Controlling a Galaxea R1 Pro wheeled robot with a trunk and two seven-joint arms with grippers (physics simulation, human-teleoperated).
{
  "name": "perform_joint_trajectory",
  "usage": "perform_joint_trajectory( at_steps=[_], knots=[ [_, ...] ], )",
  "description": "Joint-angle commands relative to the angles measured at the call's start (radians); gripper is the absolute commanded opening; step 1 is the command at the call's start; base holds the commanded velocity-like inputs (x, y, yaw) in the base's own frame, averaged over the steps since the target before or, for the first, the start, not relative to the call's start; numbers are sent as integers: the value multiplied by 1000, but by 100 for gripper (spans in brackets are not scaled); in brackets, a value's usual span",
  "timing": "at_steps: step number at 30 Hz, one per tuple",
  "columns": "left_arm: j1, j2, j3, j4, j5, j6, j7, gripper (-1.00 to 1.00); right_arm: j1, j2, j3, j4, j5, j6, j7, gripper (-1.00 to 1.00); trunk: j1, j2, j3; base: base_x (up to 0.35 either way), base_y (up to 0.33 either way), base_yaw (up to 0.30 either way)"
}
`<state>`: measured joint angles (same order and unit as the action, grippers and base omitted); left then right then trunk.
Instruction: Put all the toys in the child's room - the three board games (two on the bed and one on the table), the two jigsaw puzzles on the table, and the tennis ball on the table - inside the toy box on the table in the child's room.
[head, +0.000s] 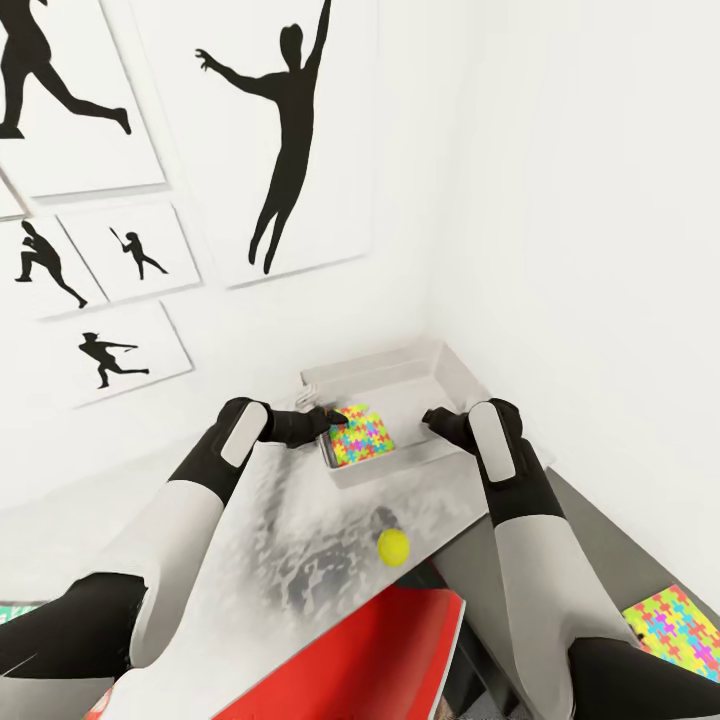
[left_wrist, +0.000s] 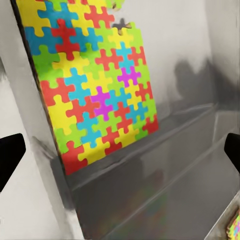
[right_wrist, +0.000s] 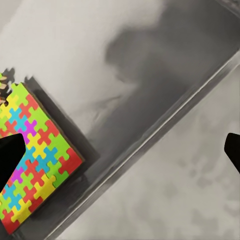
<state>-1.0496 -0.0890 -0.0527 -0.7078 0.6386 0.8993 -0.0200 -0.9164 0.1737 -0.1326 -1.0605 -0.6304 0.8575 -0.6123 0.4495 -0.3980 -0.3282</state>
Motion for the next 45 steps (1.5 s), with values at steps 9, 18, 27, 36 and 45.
perform_joint_trajectory(
  at_steps=[9,18,27,36,45],
  knots=[
    [-50,8,-1,-1,2,13,-7,100,-1,1,-2,0,-11,2,-8,100,1,-2,-17,0,0,0],
    [-58,11,-1,-1,1,33,-9,100,-1,1,-2,2,-11,2,-7,100,1,-2,-31,0,0,0],
    [-58,11,-1,-1,1,44,-9,100,-1,1,-2,3,-11,2,-5,100,1,-2,-46,0,0,0],
    [-58,11,-2,-1,1,45,-9,100,-1,1,-2,4,-11,2,-4,100,1,-2,-61,0,0,0],
    [-59,11,-2,-1,1,44,-9,100,-1,1,-2,4,-11,2,-4,100,1,-2,-69,0,0,0]
  ],
)
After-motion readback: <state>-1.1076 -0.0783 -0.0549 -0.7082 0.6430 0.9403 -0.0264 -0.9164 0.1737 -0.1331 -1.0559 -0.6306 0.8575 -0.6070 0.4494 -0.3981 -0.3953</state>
